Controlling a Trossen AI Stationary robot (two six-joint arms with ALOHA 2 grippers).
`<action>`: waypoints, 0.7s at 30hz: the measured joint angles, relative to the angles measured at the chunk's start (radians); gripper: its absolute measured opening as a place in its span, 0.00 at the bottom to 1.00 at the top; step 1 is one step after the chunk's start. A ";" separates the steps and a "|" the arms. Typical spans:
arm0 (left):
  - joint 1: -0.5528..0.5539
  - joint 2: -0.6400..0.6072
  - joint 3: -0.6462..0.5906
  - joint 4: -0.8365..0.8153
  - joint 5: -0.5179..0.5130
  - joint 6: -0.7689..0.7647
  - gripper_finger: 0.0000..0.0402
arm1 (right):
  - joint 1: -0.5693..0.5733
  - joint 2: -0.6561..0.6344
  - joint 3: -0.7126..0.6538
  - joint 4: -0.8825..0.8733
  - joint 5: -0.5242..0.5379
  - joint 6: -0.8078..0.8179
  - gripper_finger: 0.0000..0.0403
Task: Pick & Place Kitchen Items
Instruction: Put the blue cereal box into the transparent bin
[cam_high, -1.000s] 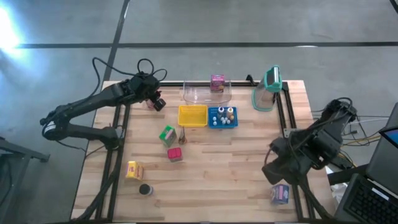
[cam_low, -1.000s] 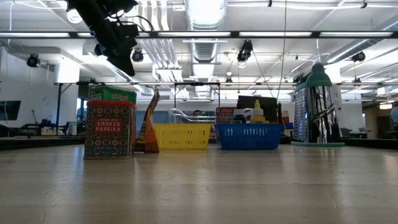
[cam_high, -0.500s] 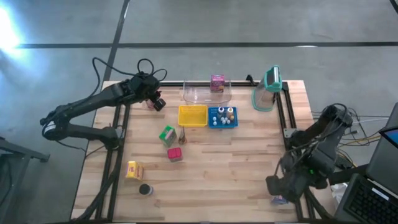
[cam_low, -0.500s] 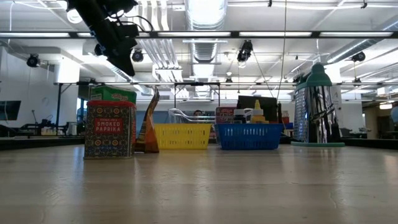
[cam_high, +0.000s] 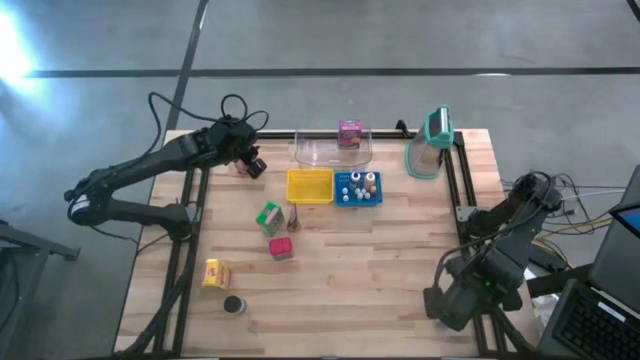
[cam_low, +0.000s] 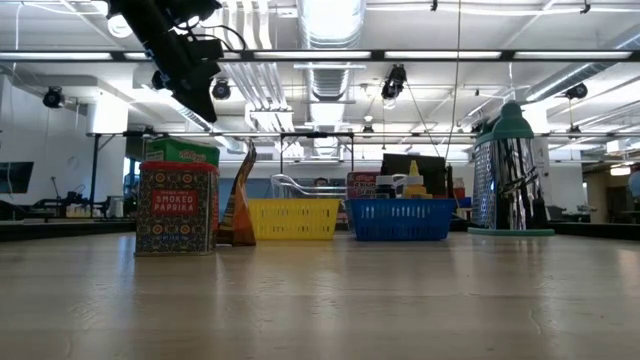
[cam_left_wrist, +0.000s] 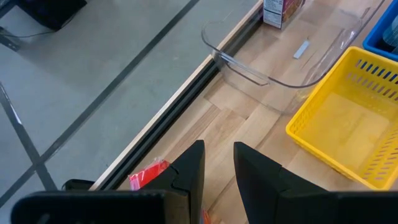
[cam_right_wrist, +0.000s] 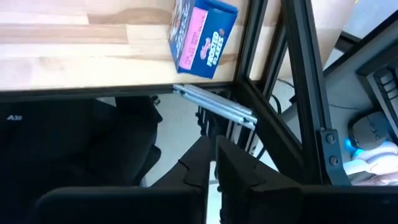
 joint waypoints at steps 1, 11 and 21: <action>0.000 0.000 0.000 0.000 0.000 0.000 0.23 | 0.000 -0.001 -0.004 -0.002 0.004 0.000 0.07; 0.000 0.000 0.000 0.000 0.000 0.000 0.23 | 0.009 -0.025 -0.115 -0.002 0.025 0.070 0.36; 0.000 0.000 0.000 0.000 0.000 0.000 0.23 | 0.009 -0.044 -0.249 0.016 0.031 0.064 0.47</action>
